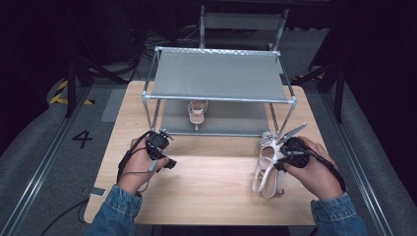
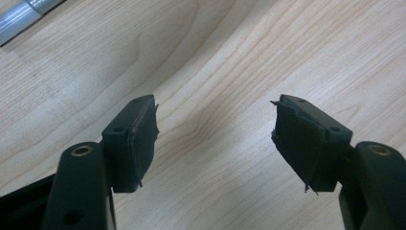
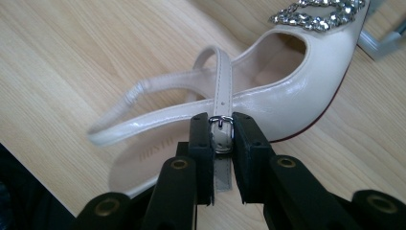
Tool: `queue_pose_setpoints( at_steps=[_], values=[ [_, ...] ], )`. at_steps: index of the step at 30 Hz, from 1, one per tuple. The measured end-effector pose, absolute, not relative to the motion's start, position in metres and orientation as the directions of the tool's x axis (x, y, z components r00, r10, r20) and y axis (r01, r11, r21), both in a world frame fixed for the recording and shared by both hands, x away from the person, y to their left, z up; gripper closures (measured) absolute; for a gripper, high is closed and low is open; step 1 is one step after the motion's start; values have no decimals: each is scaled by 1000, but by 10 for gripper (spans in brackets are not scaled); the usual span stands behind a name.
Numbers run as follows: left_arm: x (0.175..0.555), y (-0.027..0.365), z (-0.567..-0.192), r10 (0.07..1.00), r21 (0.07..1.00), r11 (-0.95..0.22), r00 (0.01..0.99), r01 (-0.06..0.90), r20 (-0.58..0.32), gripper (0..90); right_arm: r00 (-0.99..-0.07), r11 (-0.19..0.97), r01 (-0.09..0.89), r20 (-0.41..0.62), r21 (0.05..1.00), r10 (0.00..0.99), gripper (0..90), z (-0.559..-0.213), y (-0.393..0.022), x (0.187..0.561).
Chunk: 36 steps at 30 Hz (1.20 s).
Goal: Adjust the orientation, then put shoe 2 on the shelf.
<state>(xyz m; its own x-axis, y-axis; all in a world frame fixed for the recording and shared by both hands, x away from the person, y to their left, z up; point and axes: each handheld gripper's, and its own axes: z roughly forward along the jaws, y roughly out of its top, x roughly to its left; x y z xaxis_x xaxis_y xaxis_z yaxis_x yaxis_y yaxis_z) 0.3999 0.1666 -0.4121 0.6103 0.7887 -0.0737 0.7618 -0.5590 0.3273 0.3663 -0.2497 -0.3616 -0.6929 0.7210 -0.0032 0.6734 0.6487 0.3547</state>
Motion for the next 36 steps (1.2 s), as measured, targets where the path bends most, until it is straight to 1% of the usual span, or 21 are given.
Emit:
queue_pose_setpoints(
  at_steps=[8, 11, 14, 18, 20, 21, 23, 24, 27, 31, 35, 36],
  values=[
    [402, 165, -413, 783, 333, -565, 618, 755, -74, 322, -596, 564, 756, -8, 332, 803, 797, -368, -294, 376],
    [401, 162, -412, 777, 329, -575, 626, 749, -70, 321, -573, 544, 771, -12, 333, 820, 797, -371, -301, 381],
    [402, 163, -412, 776, 330, -575, 627, 749, -70, 321, -550, 528, 778, -39, 340, 834, 796, -373, -307, 385],
    [402, 164, -413, 780, 328, -571, 622, 753, -70, 320, -541, 527, 780, -58, 339, 839, 792, -376, -309, 388],
    [402, 164, -412, 779, 328, -575, 624, 750, -61, 319, -530, 525, 781, -84, 339, 844, 772, -378, -311, 389],
    [402, 164, -412, 779, 328, -571, 623, 753, -72, 319, -520, 517, 786, -88, 340, 849, 748, -378, -312, 388],
    [402, 165, -412, 779, 329, -571, 623, 752, -74, 319, -507, 504, 778, -98, 374, 856, 659, -376, -313, 387],
    [402, 165, -413, 780, 328, -570, 622, 754, -75, 319, -508, 506, 771, -105, 387, 855, 650, -374, -312, 387],
    [401, 165, -413, 782, 323, -569, 619, 757, -74, 318, -502, 497, 765, -104, 410, 858, 587, -369, -309, 384],
    [401, 164, -412, 780, 327, -571, 622, 753, -68, 318, -516, 497, 747, -86, 442, 852, 558, -361, -299, 378],
    [400, 164, -412, 779, 325, -573, 623, 752, -68, 317, -546, 510, 737, -54, 443, 836, 548, -360, -288, 375],
    [401, 165, -412, 777, 325, -580, 627, 747, -56, 317, -550, 512, 737, -48, 442, 834, 545, -361, -286, 375]
  ],
)
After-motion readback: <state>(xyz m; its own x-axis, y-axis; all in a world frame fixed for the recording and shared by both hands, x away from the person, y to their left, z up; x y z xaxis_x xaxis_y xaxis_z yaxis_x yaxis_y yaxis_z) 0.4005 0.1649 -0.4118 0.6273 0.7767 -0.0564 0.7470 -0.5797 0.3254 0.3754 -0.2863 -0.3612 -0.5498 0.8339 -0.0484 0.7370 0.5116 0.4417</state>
